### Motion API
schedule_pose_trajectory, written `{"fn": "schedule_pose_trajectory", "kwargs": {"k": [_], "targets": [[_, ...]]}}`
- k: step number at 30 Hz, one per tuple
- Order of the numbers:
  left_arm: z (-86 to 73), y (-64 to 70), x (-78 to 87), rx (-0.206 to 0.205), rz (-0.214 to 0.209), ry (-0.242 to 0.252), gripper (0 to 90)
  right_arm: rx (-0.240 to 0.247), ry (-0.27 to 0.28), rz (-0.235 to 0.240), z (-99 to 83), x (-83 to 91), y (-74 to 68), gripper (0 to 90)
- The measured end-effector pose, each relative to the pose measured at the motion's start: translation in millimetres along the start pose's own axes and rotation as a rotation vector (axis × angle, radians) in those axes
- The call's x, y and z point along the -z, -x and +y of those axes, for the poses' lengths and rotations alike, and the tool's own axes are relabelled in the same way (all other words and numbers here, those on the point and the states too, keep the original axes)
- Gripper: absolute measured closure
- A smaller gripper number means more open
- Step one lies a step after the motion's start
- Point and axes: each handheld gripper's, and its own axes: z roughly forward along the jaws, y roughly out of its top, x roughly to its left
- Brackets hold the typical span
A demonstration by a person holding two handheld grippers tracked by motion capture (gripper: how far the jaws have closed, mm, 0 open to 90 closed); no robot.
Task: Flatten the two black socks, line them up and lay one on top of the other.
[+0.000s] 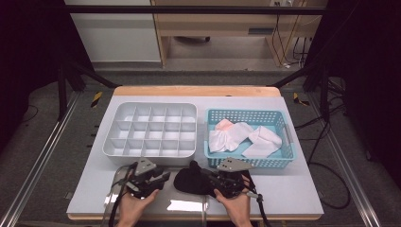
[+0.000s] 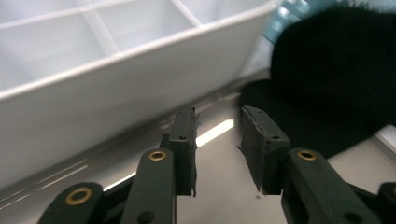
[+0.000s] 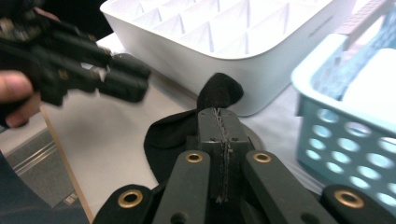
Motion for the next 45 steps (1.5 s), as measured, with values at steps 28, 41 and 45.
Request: {"fn": "schedule_pose_trajectory", "kwargs": {"k": [28, 41, 45], "targets": [[-10.0, -8.2, -3.3, 0.042, 0.013, -0.058, 84.4, 0.159, -0.176, 0.109, -7.6, -59.3, -45.6, 86.6], [-14.7, -8.6, -8.0, 0.031, 0.024, -0.064, 85.6, 0.038, -0.085, -0.209, -19.3, 39.5, 31.3, 68.6], [-15.4, -7.4, -9.3, 0.024, 0.030, -0.060, 86.2, -0.042, -0.105, -0.298, -41.2, 61.6, 56.7, 64.4]]}}
